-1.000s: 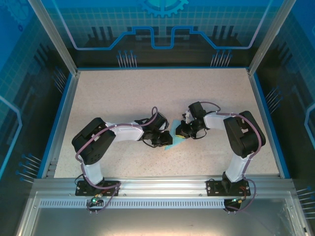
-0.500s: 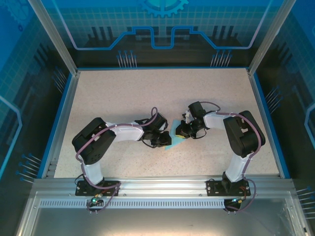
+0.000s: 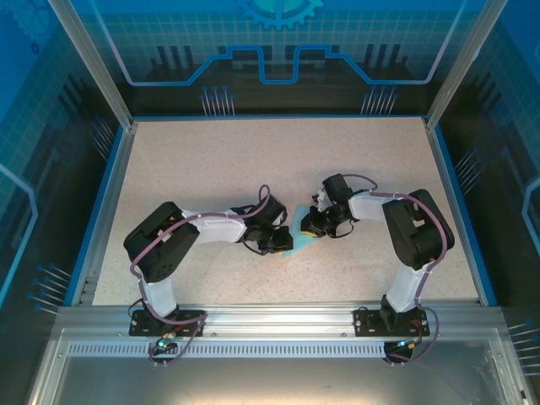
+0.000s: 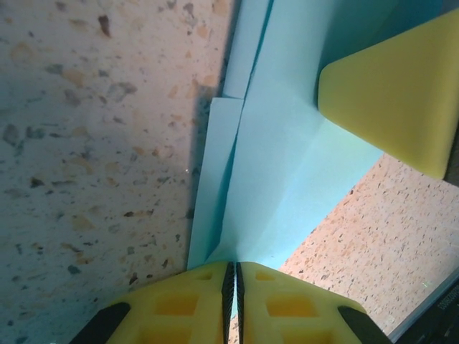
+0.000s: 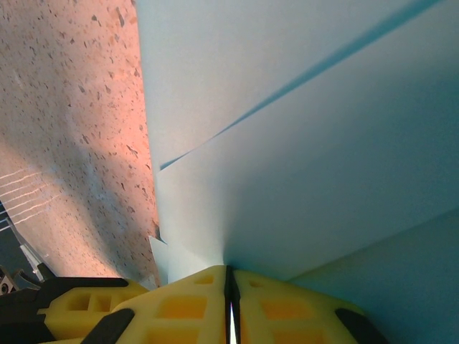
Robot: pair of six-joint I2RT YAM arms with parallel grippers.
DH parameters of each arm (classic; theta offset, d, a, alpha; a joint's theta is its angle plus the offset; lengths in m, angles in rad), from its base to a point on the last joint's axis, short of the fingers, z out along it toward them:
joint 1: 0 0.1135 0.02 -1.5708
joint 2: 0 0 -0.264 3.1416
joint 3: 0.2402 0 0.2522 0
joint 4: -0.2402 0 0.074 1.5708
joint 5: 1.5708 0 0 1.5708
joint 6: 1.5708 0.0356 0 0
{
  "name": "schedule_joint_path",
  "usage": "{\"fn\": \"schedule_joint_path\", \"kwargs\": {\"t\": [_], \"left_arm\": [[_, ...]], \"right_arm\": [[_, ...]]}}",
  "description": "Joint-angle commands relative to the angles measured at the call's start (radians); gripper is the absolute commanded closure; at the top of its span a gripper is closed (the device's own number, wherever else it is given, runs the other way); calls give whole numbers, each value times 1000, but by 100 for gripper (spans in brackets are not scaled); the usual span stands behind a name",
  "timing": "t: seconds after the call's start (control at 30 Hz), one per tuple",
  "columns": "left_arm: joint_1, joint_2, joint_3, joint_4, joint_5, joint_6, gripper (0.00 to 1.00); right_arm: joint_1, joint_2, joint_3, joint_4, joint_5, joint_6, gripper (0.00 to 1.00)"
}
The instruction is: Fold a paper plane with a square sheet of paper (pick it up from the middle)
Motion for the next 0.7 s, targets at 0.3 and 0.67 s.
{"fn": "schedule_joint_path", "kwargs": {"t": [0.3, 0.67], "left_arm": [[-17, -32, -86, -184, -52, 40, 87], [-19, -119, 19, -112, 8, 29, 85]], "right_arm": [[16, 110, -43, -75, 185, 9, 88], [16, 128, -38, -66, 181, 9, 88]]}}
